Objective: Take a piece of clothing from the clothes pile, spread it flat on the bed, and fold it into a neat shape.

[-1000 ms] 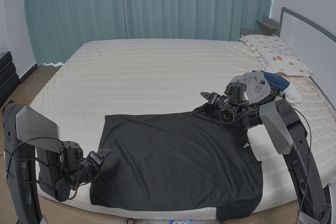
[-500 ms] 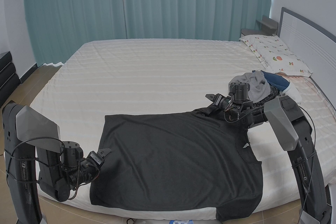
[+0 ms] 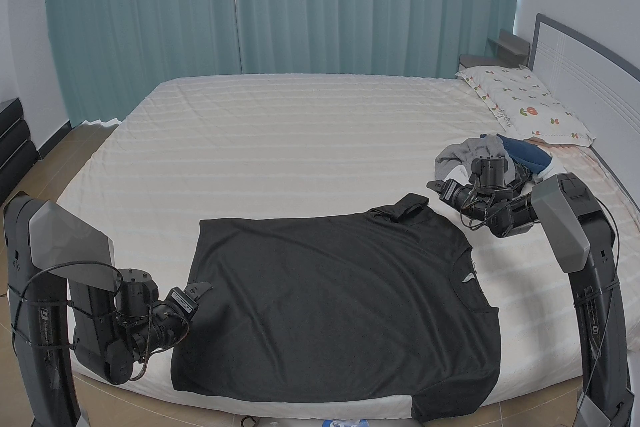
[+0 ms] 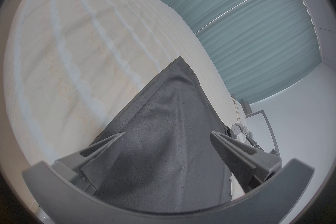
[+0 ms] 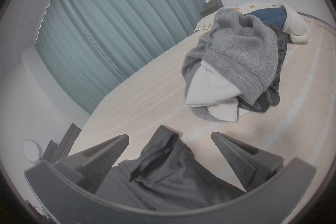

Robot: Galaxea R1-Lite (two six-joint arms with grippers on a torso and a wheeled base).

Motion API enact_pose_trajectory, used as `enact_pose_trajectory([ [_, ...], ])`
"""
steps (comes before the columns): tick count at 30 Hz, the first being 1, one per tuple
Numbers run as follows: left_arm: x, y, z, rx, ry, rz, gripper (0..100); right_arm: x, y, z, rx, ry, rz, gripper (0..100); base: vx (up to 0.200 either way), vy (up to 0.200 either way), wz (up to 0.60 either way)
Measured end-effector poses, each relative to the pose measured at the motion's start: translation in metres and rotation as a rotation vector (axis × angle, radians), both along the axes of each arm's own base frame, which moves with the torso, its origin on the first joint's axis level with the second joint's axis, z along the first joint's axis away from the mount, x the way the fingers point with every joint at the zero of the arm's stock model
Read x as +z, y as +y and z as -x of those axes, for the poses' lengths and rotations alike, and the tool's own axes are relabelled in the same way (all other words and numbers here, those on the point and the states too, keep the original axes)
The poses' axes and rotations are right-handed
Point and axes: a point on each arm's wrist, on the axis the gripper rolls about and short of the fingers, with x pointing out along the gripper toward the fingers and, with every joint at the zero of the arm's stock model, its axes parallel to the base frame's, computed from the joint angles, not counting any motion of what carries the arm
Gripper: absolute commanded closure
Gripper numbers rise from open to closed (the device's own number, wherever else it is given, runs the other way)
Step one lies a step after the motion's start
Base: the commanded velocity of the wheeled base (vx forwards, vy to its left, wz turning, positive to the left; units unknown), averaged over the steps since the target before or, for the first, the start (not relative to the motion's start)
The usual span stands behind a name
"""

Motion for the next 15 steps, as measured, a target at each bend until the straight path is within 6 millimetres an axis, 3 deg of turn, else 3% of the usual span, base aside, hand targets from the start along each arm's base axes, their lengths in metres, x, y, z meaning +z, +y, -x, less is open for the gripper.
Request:
enact_pose_trajectory([
  [15, 0.000, 0.000, 0.000, 0.004, -0.003, -0.001, 0, -0.037, -0.002, 0.001, 0.012, 0.080, 0.041, 0, 0.000, 0.000, 0.00],
])
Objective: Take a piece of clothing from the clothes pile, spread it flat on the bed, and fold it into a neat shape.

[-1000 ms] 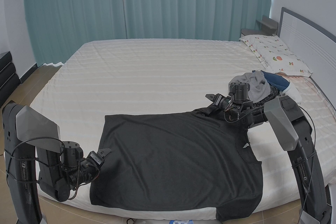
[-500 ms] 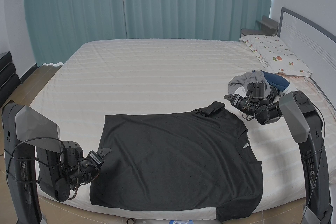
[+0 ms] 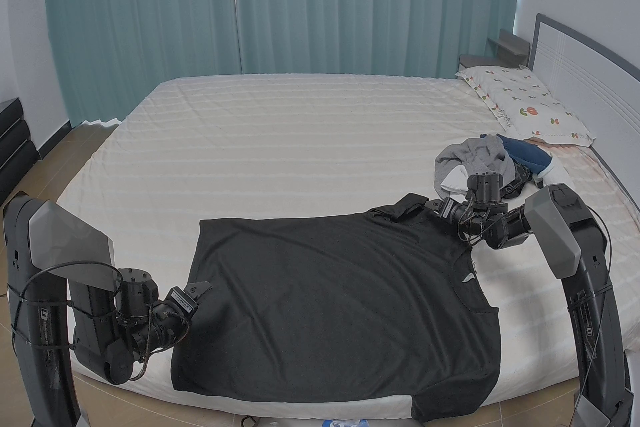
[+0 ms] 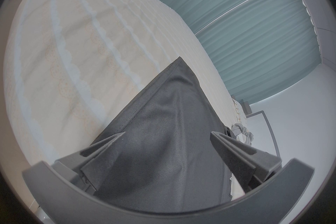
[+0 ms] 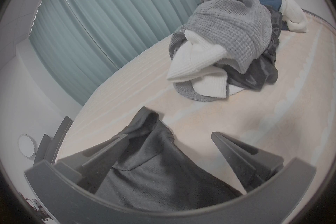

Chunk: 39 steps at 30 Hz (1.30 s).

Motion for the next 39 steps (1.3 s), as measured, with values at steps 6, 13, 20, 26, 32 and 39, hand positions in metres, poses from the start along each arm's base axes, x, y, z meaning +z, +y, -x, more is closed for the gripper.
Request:
enact_pose_trajectory([
  [6, 0.000, 0.000, 0.000, 0.000, 0.000, 0.000, 0, -0.007, 0.001, 0.000, 0.003, 0.023, 0.003, 100, 0.000, 0.000, 0.00],
  [13, 0.000, 0.000, 0.000, -0.001, 0.000, 0.000, 0, -0.008, 0.000, -0.003, -0.002, 0.007, 0.002, 100, 0.000, 0.000, 0.00],
  [20, 0.000, 0.000, 0.000, -0.001, 0.000, -0.001, 0, 0.006, -0.003, -0.013, -0.031, -0.081, -0.004, 100, 0.000, 0.000, 0.00],
  [26, 0.000, 0.000, 0.000, -0.001, 0.000, -0.001, 0, 0.010, -0.007, -0.021, -0.076, -0.130, 0.006, 100, 0.000, 0.000, 0.00],
  [32, 0.000, 0.000, 0.000, -0.001, 0.000, 0.000, 0, 0.001, -0.009, -0.023, -0.087, -0.146, 0.012, 100, 0.000, 0.000, 0.00],
  [39, 0.000, 0.000, 0.000, -0.001, 0.001, 0.000, 0, -0.004, -0.011, -0.024, -0.090, -0.145, 0.015, 0, 0.000, 0.000, 0.00],
])
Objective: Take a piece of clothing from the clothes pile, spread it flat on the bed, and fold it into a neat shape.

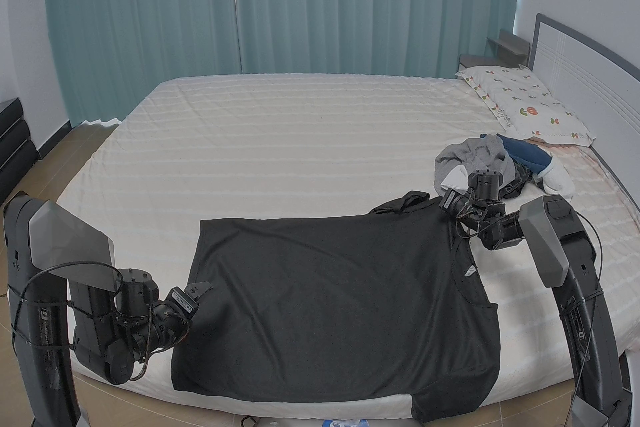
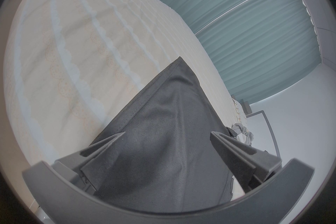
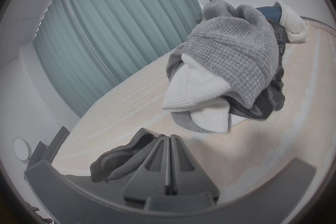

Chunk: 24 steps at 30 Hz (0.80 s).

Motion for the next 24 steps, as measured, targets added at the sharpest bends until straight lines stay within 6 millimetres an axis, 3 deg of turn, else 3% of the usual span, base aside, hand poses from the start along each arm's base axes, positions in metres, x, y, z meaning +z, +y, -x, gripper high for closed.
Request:
enact_pose_trajectory([
  [6, 0.000, 0.000, 0.000, 0.000, 0.000, 0.000, 0, 0.002, -0.001, 0.001, -0.005, 0.001, -0.002, 0, 0.000, 0.000, 0.00],
  [13, 0.000, 0.000, 0.000, 0.002, 0.002, 0.003, 0, 0.017, -0.008, 0.014, -0.010, 0.029, -0.011, 0, 0.000, 0.000, 0.00],
  [24, 0.003, 0.001, 0.008, -0.004, 0.021, 0.027, 0, 0.036, -0.020, 0.083, 0.049, 0.160, -0.043, 0, 0.000, 0.000, 0.00],
])
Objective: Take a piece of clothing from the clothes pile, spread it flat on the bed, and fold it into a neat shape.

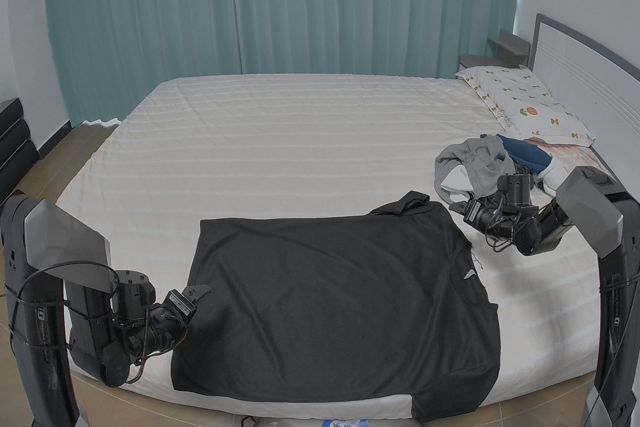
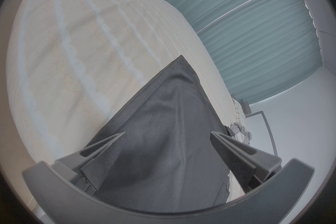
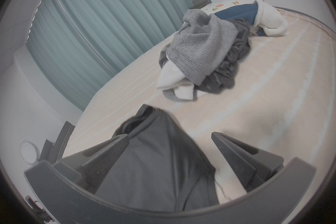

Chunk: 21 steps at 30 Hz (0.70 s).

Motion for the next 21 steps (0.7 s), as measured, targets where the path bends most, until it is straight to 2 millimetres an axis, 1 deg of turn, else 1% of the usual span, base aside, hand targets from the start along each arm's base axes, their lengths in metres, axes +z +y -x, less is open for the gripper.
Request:
enact_pose_trajectory([
  [4, 0.002, 0.001, 0.005, -0.010, 0.010, 0.009, 0, 0.003, -0.003, 0.035, 0.019, 0.040, -0.013, 0, 0.000, 0.000, 0.00],
  [7, 0.003, 0.001, 0.008, -0.017, 0.016, 0.015, 0, 0.004, -0.004, 0.059, 0.031, 0.046, -0.023, 0, 0.000, 0.000, 0.00],
  [10, 0.005, 0.002, 0.011, -0.023, 0.021, 0.020, 0, 0.004, -0.004, 0.087, 0.048, 0.049, -0.043, 0, 0.000, 0.000, 0.00],
  [15, 0.009, 0.003, 0.017, -0.038, 0.029, 0.030, 0, 0.002, -0.004, 0.132, 0.080, 0.060, -0.106, 0, -0.200, 0.000, 0.00],
  [21, 0.013, 0.004, 0.026, -0.079, 0.043, 0.049, 0, 0.000, -0.004, 0.191, 0.126, 0.091, -0.240, 0, -0.200, 0.000, 0.00],
])
